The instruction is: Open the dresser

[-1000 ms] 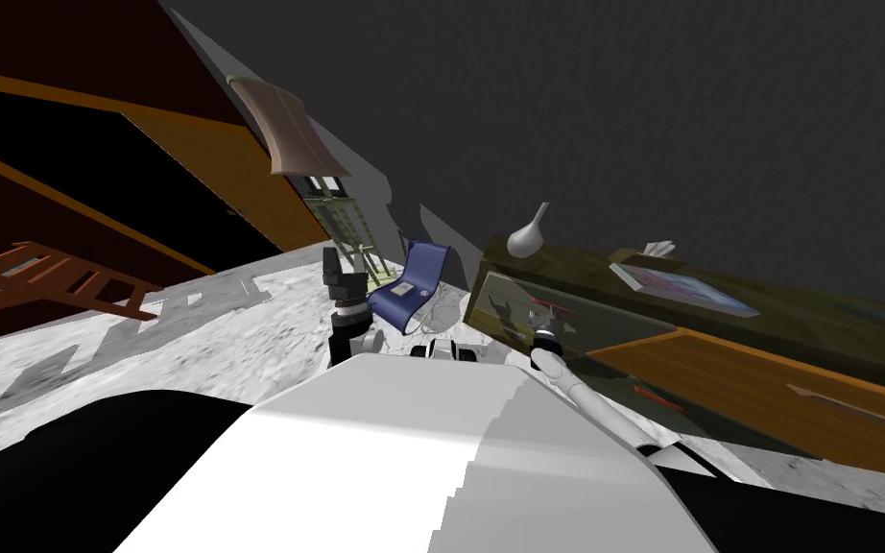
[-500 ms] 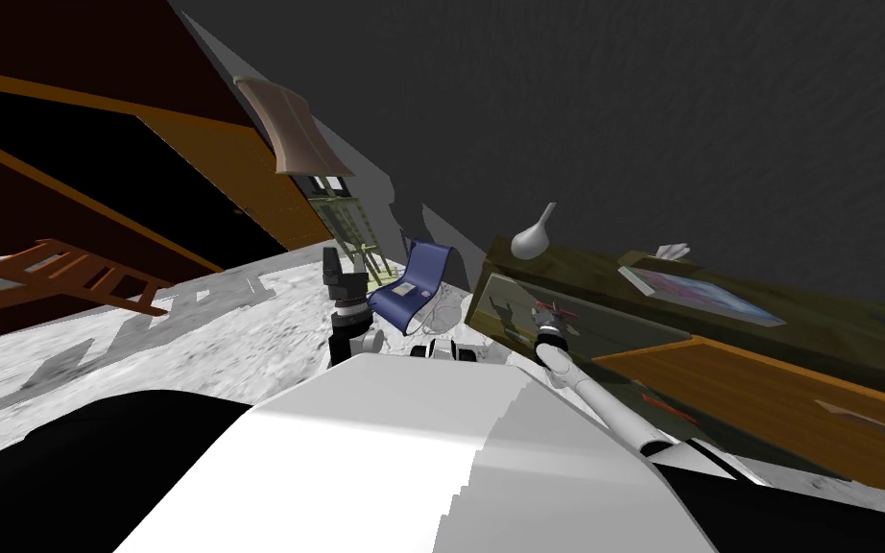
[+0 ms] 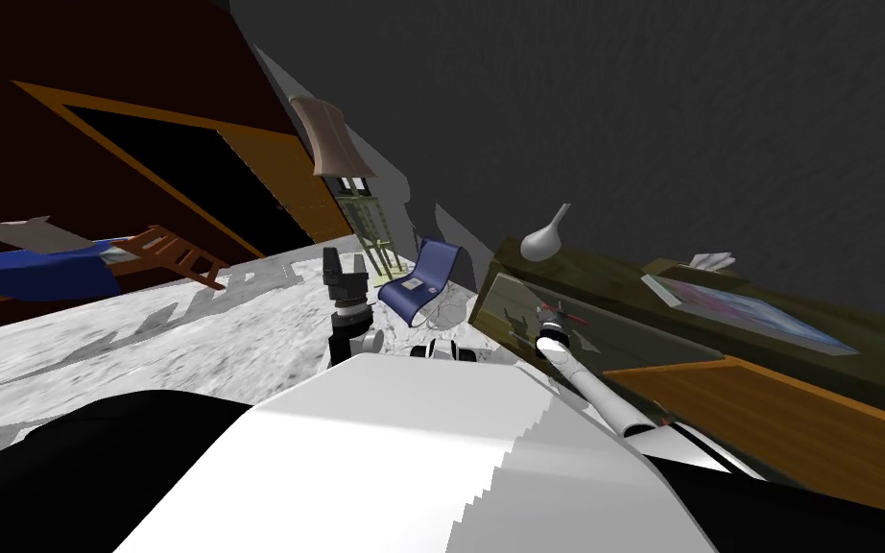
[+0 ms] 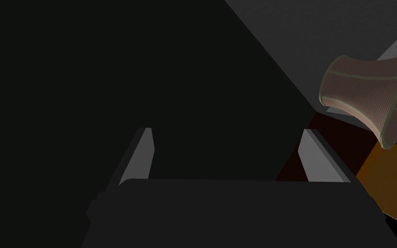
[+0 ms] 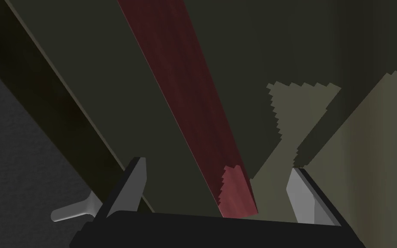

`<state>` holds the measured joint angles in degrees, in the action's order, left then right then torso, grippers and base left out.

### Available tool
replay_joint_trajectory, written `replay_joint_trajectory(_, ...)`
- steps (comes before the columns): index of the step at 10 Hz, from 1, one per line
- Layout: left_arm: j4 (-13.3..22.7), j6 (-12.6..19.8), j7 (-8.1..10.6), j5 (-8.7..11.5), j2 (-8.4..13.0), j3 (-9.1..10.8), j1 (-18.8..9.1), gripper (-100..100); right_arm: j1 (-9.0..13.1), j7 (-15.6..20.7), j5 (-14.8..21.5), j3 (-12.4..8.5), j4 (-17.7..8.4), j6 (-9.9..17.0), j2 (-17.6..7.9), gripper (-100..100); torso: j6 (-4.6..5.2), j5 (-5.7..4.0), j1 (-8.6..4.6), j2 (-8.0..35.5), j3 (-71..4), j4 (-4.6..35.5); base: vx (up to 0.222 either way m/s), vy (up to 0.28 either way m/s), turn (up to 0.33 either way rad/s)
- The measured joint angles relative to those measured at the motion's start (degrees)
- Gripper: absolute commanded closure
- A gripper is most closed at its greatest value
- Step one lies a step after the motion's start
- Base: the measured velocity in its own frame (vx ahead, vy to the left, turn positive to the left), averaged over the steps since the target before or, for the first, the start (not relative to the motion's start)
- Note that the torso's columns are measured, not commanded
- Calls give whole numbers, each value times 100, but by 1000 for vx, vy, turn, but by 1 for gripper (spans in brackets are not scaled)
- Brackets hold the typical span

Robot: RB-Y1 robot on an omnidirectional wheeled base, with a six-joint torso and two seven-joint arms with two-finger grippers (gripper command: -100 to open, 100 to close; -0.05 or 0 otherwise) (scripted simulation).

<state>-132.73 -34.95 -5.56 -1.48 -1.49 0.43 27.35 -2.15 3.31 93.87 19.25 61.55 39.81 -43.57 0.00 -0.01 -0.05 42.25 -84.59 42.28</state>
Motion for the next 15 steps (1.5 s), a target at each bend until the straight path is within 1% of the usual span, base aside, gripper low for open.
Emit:
replay_joint_trajectory(1,0,0,0,0,0,0,2,0,8,20,-10,-8,-9,-5,2,100,5,1,9,-15,-9,-5,41,18,-286)
replay_joint_trajectory(2,-1,-1,0,0,-1,1,3,0,-43,-2,25,18,67,1,-20,100,8,6,22,-30,-19,-9,94,61,-241)
replay_joint_trajectory(3,-1,-1,0,0,-1,0,4,0,-139,-17,82,81,203,-6,-27,100,20,24,33,-13,-11,6,116,69,-226)
replay_joint_trajectory(5,-1,-1,0,0,-1,0,4,0,-291,-200,267,201,376,66,-112,100,-4,4,14,11,8,8,98,52,-196)
replay_joint_trajectory(6,-1,-1,0,0,-1,0,3,0,-347,-273,334,248,435,97,-138,100,-18,-1,6,16,11,10,29,12,-34)
replay_joint_trajectory(7,-1,-1,0,0,0,0,2,0,-358,-286,340,251,434,103,-144,100,-19,-3,2,20,14,10,-8,-64,-10)
replay_joint_trajectory(8,0,0,0,0,0,1,1,0,-480,-186,475,133,569,63,-11,100,-29,-20,-9,16,13,1,-15,-91,-4)
replay_joint_trajectory(9,0,0,0,0,0,1,1,0,-633,30,479,7,842,-7,138,100,-37,-24,-6,-5,2,-5,-21,-113,24)
replay_joint_trajectory(10,0,0,0,0,1,1,1,0,-775,191,618,-103,1052,-69,296,100,-44,-28,-2,-24,-9,-15,-23,-93,24)
replay_joint_trajectory(11,0,0,0,0,0,1,1,0,-703,147,813,-107,956,-77,450,100,-50,-42,3,-50,-21,-33,-14,-35,1)
replay_joint_trajectory(12,0,0,0,0,0,0,1,0,-785,198,805,-178,1103,-118,537,100,-44,-41,14,-60,-29,-39,-11,-64,3)
replay_joint_trajectory(13,-1,0,0,0,0,1,1,0,-949,330,966,-275,1295,-160,681,100,-51,-48,1,-60,-28,-41,-13,-64,10)
replay_joint_trajectory(14,0,0,0,0,0,1,1,0,-1040,449,1014,-368,1455,-238,797,100,-59,-47,0,-61,-28,-37,-6,-33,-4)
replay_joint_trajectory(15,0,0,0,0,0,0,1,0,-1019,485,1044,-392,1465,-262,926,100,-65,-52,11,-66,-29,-43,-6,-57,38)
